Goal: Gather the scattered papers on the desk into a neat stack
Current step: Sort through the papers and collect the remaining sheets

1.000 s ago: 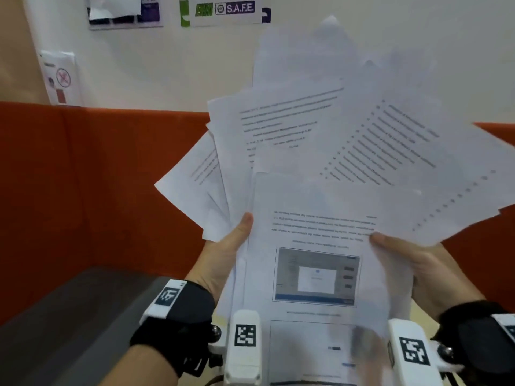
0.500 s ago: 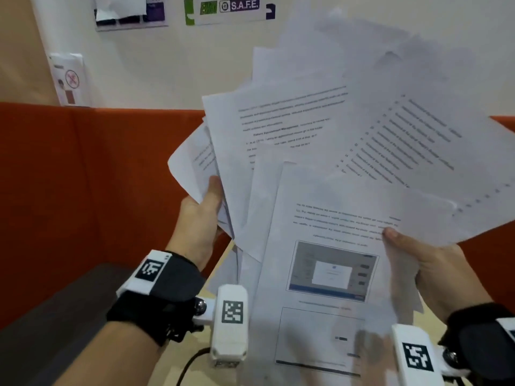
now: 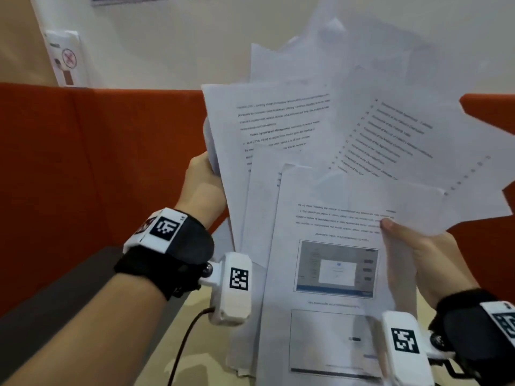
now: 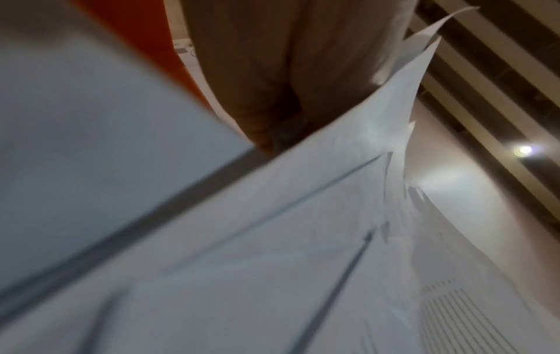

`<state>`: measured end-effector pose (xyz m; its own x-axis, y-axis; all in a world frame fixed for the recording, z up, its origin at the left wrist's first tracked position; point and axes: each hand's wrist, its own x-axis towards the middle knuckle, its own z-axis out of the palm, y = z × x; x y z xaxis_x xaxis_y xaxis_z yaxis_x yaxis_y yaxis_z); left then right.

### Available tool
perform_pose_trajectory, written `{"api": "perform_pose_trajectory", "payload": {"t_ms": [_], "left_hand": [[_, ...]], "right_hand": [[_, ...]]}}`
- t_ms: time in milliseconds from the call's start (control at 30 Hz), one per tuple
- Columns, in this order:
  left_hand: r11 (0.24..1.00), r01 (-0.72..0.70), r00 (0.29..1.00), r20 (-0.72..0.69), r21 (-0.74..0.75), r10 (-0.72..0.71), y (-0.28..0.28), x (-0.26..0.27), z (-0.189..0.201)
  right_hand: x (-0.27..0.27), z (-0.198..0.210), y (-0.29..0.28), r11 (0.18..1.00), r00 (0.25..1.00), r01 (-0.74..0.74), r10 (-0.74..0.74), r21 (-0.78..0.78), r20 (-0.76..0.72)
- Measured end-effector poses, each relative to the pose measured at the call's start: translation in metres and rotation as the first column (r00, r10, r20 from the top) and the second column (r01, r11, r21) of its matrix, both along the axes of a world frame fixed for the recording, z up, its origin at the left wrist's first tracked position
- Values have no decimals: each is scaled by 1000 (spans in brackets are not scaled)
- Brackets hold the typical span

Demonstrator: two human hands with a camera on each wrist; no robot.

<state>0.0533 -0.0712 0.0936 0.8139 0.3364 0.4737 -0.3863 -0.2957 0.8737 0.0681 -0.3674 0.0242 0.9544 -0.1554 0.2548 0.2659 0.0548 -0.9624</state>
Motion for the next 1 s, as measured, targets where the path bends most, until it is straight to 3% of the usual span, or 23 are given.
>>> {"api": "perform_pose_trajectory", "payload": {"t_ms": [67, 133, 200, 267, 333, 433, 533, 600, 700, 833, 1000], "left_hand": [[994, -61, 997, -46, 86, 65, 0, 10, -10], [993, -88, 992, -81, 76, 94, 0, 16, -26], [998, -32, 982, -190, -49, 22, 0, 22, -51], [992, 44, 917, -390, -122, -89, -9, 23, -83], [998, 43, 837, -543, -51, -64, -14, 27, -118], [1000, -28, 802, -597, -5, 19, -13, 31, -143], [996, 2, 810, -583, 95, 54, -17, 32, -138], [997, 69, 809, -586, 19, -45, -21, 33, -127], [992, -12, 837, -544, -130, -61, -12, 33, -107], [994, 84, 792, -600, -70, -109, -5, 29, -89], [993, 87, 772, -624, -78, -117, 10, 35, -77]], "right_hand": [[2, -3, 4, 998, 997, -32, 36, 62, -61], [11, -11, 4, 997, 989, -33, 42, 69, -141], [24, -23, -1, 998, 962, -24, 38, 52, -271], [35, -38, -4, 993, 912, -79, 106, 86, -397], [43, -58, -7, 992, 852, -126, 99, -18, -513], [39, -77, -11, 973, 818, -160, 38, -164, -574], [40, -89, -17, 969, 808, -165, 27, -183, -589], [41, -89, -16, 972, 798, -179, 55, -150, -600], [43, -88, -19, 990, 808, -133, 79, -50, -584], [38, -82, -15, 991, 849, -127, 126, 34, -513], [39, -81, -12, 983, 879, -116, 168, 142, -446]]}}
